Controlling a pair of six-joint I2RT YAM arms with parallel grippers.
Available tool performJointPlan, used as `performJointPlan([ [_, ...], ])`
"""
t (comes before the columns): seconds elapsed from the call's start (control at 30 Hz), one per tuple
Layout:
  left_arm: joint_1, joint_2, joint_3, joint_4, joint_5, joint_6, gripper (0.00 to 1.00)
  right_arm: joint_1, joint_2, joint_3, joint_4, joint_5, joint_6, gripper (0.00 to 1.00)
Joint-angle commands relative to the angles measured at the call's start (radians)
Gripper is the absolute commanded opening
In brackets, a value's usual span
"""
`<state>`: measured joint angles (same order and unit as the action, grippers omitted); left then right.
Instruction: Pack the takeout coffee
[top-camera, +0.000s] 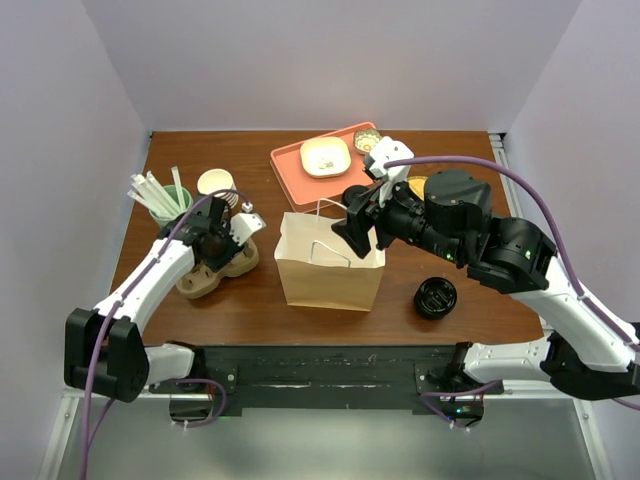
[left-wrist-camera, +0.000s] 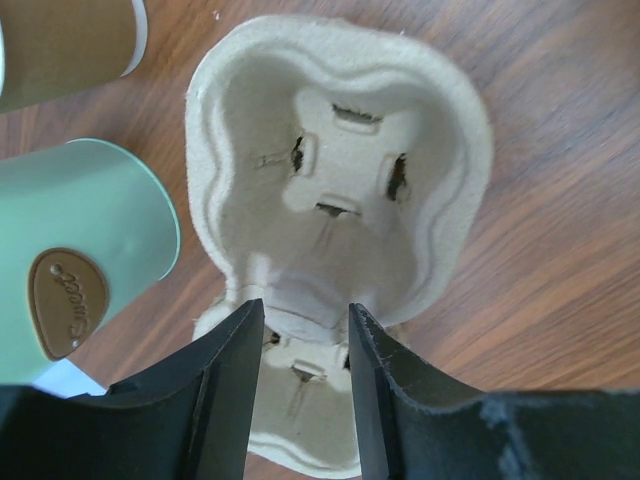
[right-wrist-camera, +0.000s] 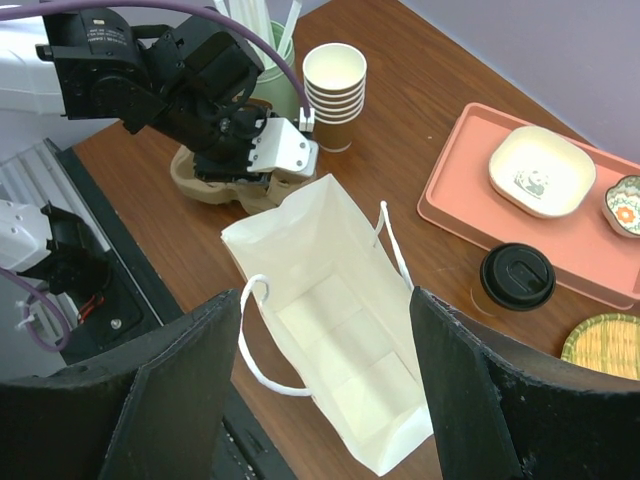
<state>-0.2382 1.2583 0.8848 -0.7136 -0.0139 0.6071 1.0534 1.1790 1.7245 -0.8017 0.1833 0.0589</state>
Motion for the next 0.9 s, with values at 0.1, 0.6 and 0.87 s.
performJointPlan([
  [0.1,0.039,0.024,0.025,0.005,0.040,0.069,0.45,0.002,-0.004,0.030,0.015,-0.001,-0.016,0.73],
  [0.6,0.042,0.082,0.060,-0.012,0.037,0.080,0.45,0.000,0.022,0.069,0.007,-0.007,-0.021,0.73],
  [0.87,0.046,0.087,0.066,-0.018,0.015,0.094,0.47,0.002,0.021,0.063,0.010,-0.008,-0.018,0.73],
])
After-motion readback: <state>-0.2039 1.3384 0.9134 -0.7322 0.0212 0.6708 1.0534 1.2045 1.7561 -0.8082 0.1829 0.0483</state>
